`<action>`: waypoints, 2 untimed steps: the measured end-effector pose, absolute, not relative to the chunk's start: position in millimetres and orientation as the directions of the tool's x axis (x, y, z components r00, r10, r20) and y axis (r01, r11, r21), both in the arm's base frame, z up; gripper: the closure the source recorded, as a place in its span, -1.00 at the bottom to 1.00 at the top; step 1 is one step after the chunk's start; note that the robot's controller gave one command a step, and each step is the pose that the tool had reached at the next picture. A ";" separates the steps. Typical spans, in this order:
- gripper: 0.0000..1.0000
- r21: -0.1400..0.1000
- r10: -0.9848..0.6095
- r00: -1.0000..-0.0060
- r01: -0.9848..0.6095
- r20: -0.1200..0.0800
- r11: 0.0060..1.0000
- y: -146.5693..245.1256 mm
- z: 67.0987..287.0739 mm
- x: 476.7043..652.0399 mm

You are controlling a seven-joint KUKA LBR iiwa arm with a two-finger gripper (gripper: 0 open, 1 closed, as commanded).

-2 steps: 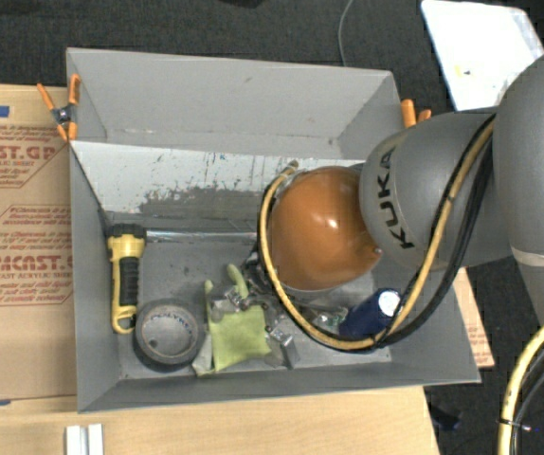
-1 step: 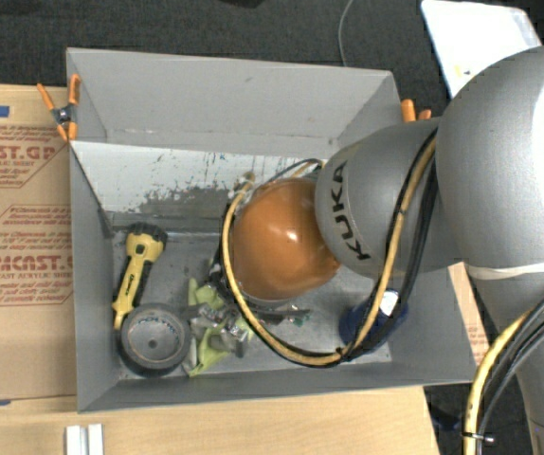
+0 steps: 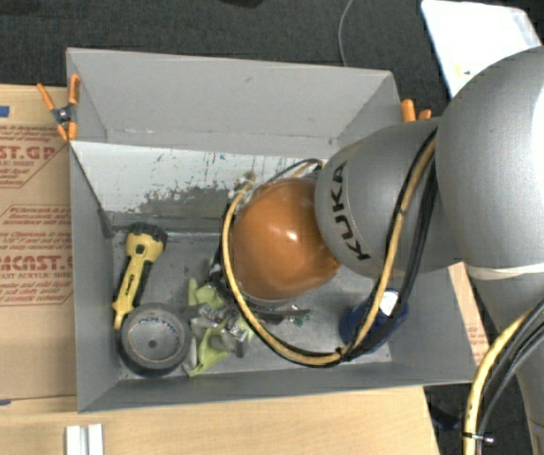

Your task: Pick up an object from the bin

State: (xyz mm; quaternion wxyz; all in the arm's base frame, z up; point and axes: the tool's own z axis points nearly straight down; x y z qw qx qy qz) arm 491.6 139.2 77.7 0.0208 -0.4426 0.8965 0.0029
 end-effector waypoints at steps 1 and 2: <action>1.00 -0.003 -0.794 -0.607 -0.795 -0.023 0.607 138.0 145.2 483.4; 1.00 -0.002 -0.792 -0.611 -0.792 -0.021 0.611 139.1 203.9 491.0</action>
Offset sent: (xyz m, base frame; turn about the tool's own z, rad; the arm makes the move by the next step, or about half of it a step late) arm -0.0006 -0.0011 0.1249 0.0025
